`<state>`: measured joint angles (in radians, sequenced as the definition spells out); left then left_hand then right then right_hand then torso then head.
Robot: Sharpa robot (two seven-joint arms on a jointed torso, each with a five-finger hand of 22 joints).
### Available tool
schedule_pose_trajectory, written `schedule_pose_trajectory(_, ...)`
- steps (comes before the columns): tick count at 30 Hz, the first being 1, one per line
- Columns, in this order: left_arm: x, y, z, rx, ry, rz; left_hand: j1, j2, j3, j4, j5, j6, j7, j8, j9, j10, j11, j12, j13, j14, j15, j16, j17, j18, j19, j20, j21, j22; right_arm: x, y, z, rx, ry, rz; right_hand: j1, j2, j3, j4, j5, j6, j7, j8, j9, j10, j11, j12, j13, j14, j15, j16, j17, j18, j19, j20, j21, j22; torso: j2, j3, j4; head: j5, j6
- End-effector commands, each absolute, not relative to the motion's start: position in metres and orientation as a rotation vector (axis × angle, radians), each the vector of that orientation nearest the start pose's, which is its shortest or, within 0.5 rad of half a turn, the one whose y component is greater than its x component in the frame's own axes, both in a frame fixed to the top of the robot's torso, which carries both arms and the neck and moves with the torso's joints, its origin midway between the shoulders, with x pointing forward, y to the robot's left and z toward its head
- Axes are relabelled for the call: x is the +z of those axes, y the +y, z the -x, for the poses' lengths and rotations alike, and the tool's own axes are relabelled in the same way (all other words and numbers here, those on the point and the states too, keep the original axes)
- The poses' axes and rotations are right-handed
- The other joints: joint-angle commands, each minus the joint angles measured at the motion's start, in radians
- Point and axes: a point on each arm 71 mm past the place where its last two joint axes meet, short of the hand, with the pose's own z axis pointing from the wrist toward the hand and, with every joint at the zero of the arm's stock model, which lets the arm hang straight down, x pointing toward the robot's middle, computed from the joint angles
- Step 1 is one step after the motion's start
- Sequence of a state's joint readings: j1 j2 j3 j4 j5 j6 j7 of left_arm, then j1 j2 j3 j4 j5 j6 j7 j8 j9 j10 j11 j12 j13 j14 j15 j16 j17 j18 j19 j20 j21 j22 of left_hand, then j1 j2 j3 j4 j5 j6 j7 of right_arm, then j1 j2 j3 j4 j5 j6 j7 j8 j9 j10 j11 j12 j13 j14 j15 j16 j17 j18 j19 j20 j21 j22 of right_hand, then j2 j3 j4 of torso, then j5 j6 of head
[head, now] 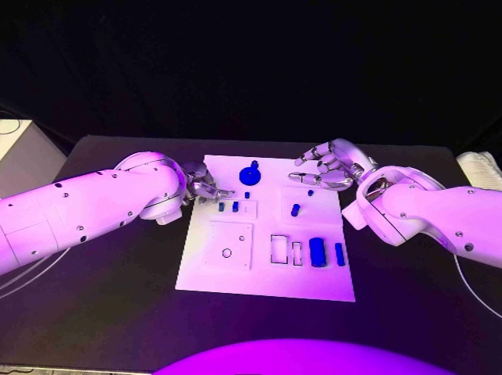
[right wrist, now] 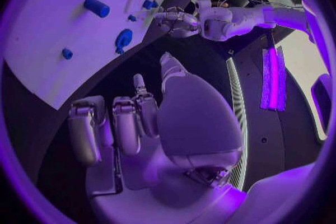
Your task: Assemble the parts on the task board
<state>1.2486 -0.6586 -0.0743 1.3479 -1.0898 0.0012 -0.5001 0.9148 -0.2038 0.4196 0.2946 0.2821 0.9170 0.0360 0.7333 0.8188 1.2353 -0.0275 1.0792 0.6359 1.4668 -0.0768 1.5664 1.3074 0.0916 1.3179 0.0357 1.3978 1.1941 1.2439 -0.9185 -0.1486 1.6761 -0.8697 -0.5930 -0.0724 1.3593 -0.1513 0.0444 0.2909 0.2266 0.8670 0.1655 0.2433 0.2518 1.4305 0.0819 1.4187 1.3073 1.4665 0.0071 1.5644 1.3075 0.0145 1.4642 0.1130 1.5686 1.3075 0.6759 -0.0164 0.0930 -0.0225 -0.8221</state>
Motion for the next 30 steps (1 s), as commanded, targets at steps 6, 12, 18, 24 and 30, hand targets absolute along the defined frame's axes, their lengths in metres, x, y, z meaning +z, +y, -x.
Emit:
schedule_pose_trajectory(6,-0.202,0.173,-0.519,-0.679,2.025,0.388,0.080,0.031,-0.014,-0.007,0.012,-0.146,0.065,-0.066,-0.027,-0.196,0.058,-0.110,-0.133,-0.009,0.047,-0.113,0.023,0.043,-0.207,0.035,-0.157,-0.253,-0.188,-0.211,-0.455,0.884,1.644,-0.456,-0.014,0.000,-0.006,0.000,0.001,0.004,0.000,0.004,-0.001,-0.007,0.000,-0.004,0.113,0.097,0.001,-0.005,0.237,-0.014,0.107,-0.002,0.002,0.263,0.000,0.0007,0.0001,-0.005,0.004)
schedule_pose_trajectory(12,-0.186,0.159,-0.518,-0.901,1.861,0.294,0.421,-0.013,0.078,-0.084,0.013,-0.245,0.139,-0.177,-0.148,-0.414,0.129,-0.174,-0.177,-0.336,0.116,-0.339,-0.358,0.087,-0.456,0.102,-0.389,-0.518,-0.188,-0.213,-0.457,0.880,1.636,-0.459,-0.014,0.000,-0.006,0.000,0.001,0.004,0.000,0.004,-0.001,-0.007,0.000,-0.004,0.113,0.097,0.001,-0.005,0.236,-0.014,0.106,-0.002,0.002,0.263,0.000,-0.0007,-0.0001,-0.012,0.012)
schedule_pose_trajectory(18,-0.180,0.140,-0.515,-0.947,1.745,0.062,0.491,-0.047,0.091,-0.107,0.007,-0.256,0.149,-0.231,-0.243,-0.494,0.150,-0.283,-0.270,-0.456,0.137,-0.396,-0.493,0.090,-0.473,0.124,-0.424,-0.535,-0.187,-0.214,-0.458,0.880,1.622,-0.461,-0.010,0.004,-0.003,-0.002,0.003,0.004,-0.001,0.005,-0.001,-0.026,0.000,-0.024,0.094,0.093,0.000,-0.012,0.220,-0.009,0.097,-0.003,-0.016,0.250,0.001,-0.0004,0.0004,-0.015,0.018)
schedule_pose_trajectory(24,-0.185,0.128,-0.514,-0.900,1.727,-0.089,0.503,-0.062,0.079,-0.109,0.006,-0.244,0.146,-0.241,-0.283,-0.499,0.155,-0.324,-0.313,-0.448,0.140,-0.369,-0.501,0.091,-0.469,0.128,-0.419,-0.530,-0.187,-0.215,-0.458,0.885,1.613,-0.464,-0.003,0.007,0.002,-0.003,0.006,0.003,-0.001,0.006,-0.002,-0.071,-0.001,-0.074,0.046,0.087,-0.001,-0.021,0.200,-0.003,0.086,-0.003,-0.038,0.234,0.001,-0.0011,0.0007,-0.017,0.023)
schedule_pose_trajectory(30,-0.194,0.119,-0.519,-0.819,1.753,-0.192,0.508,-0.075,0.059,-0.106,0.008,-0.223,0.134,-0.252,-0.324,-0.501,0.160,-0.364,-0.354,-0.438,0.145,-0.337,-0.512,0.091,-0.465,0.132,-0.409,-0.522,-0.187,-0.214,-0.459,0.888,1.609,-0.464,-0.001,0.007,0.003,-0.003,0.006,0.003,-0.002,0.007,-0.002,-0.090,-0.002,-0.097,0.024,0.086,-0.002,-0.024,0.196,-0.002,0.083,-0.004,-0.044,0.229,0.001,-0.0001,0.0001,-0.017,0.025)
